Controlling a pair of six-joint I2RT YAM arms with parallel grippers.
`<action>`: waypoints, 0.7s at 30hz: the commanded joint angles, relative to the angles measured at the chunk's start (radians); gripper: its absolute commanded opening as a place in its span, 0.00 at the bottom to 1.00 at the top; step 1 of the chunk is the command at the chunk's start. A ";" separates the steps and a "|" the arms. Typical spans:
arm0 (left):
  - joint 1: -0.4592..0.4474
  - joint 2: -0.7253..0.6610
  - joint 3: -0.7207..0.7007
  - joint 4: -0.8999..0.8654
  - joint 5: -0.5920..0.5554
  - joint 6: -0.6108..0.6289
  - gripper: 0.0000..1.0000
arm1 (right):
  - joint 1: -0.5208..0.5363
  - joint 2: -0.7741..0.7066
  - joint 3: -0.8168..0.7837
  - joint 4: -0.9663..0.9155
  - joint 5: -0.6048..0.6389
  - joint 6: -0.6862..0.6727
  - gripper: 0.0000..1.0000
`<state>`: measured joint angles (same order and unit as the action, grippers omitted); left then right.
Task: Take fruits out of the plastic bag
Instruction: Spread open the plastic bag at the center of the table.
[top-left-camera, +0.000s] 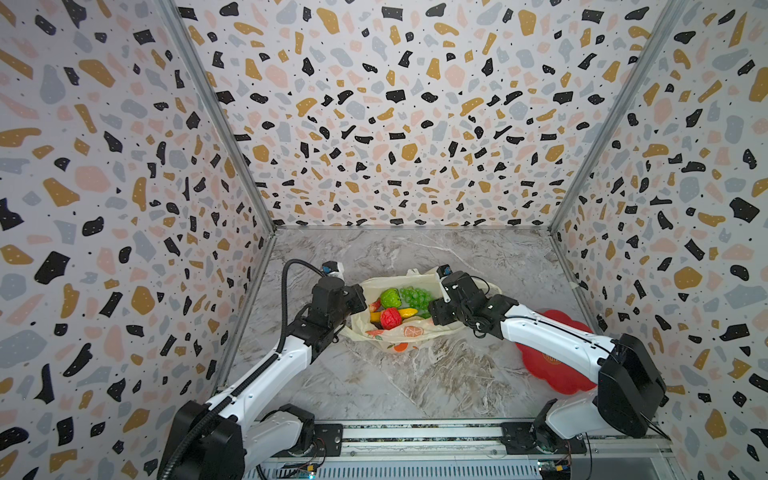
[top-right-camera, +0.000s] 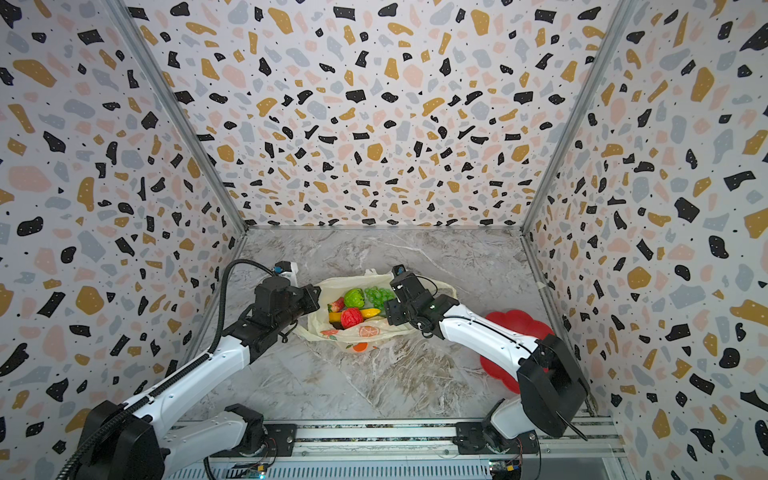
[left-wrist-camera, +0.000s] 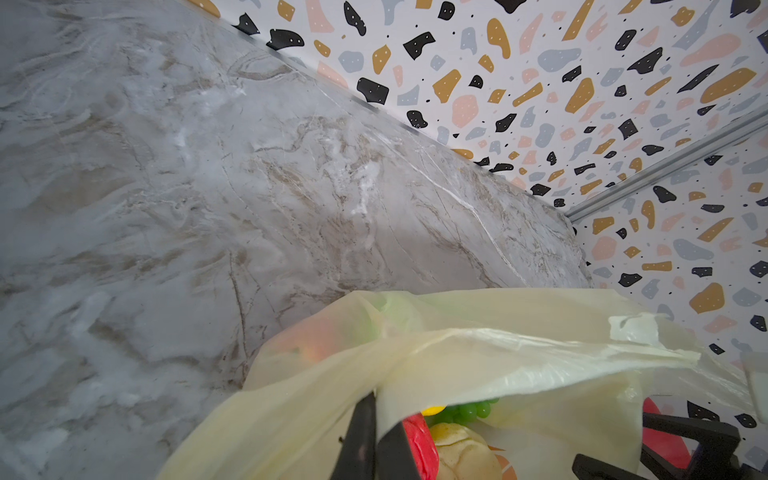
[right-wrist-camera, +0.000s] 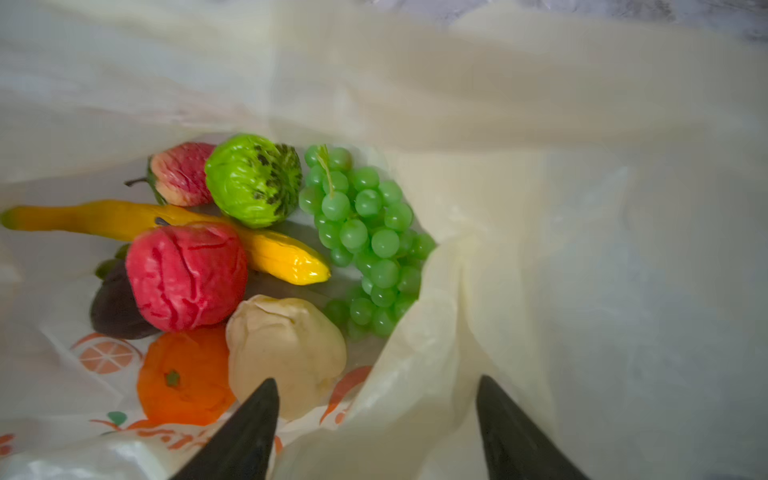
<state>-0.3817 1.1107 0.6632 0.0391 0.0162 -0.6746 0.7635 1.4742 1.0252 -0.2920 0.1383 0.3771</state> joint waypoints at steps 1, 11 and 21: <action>0.001 0.009 -0.006 0.022 -0.051 -0.008 0.00 | -0.045 -0.027 -0.019 0.053 -0.110 0.008 0.51; 0.169 0.234 0.084 0.092 -0.005 -0.093 0.00 | -0.287 -0.242 -0.359 0.405 -0.572 -0.032 0.01; 0.116 0.284 0.233 -0.041 0.001 -0.001 0.15 | -0.260 -0.280 -0.390 0.535 -0.643 0.002 0.00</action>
<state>-0.2356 1.4258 0.8642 0.0517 0.0177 -0.7280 0.4786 1.2316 0.6075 0.1661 -0.4664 0.3668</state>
